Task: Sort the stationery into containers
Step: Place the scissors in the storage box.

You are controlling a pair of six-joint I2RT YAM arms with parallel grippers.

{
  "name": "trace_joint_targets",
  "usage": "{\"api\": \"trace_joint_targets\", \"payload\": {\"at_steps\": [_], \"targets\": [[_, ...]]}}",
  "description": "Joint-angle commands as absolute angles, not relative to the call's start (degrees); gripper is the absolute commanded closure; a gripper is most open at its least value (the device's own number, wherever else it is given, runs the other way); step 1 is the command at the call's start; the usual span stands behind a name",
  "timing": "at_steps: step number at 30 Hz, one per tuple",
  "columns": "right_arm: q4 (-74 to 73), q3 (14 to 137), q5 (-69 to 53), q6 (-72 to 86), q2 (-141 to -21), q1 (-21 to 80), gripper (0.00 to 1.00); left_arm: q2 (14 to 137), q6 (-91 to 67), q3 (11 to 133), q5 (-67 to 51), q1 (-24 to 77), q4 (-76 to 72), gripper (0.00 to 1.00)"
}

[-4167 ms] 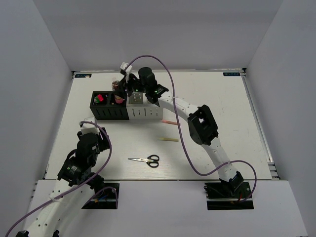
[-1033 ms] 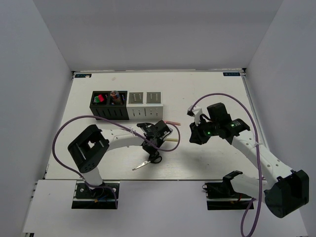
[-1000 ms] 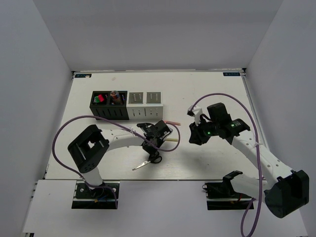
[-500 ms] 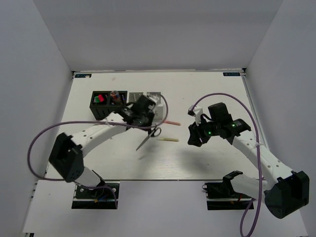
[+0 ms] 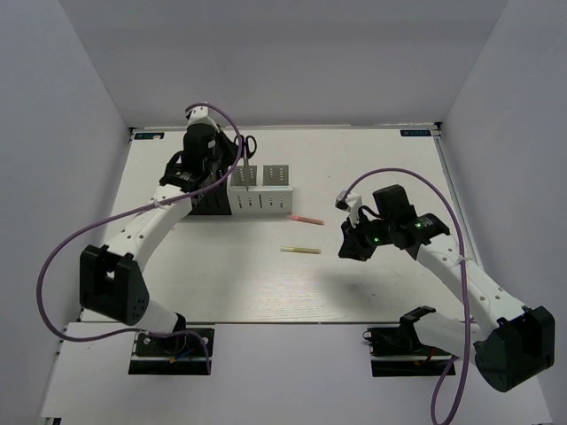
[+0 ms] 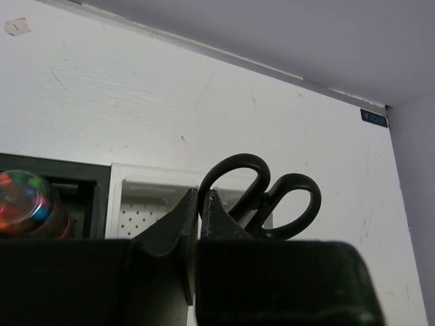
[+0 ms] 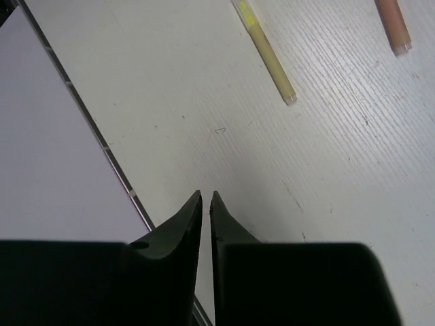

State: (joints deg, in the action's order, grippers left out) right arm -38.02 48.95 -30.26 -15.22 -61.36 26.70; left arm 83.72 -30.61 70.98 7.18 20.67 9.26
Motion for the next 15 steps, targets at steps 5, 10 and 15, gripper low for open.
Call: {"api": "trace_joint_targets", "payload": {"at_steps": [5, 10, 15], "targets": [[-38.6, 48.9, -32.2, -16.0, -60.6, 26.7, 0.82, 92.0, -35.4, 74.8, 8.1, 18.8, -2.7, 0.99], [-38.7, 48.8, -32.1, -16.4, -60.5, 26.7, 0.53, 94.0, -33.9, 74.1, 8.7, 18.7, -3.3, 0.99], [-38.7, 48.9, -32.3, -16.4, -60.9, 26.8, 0.52, 92.2, -35.2, 70.1, 7.7, 16.7, -6.8, 0.99]]}}
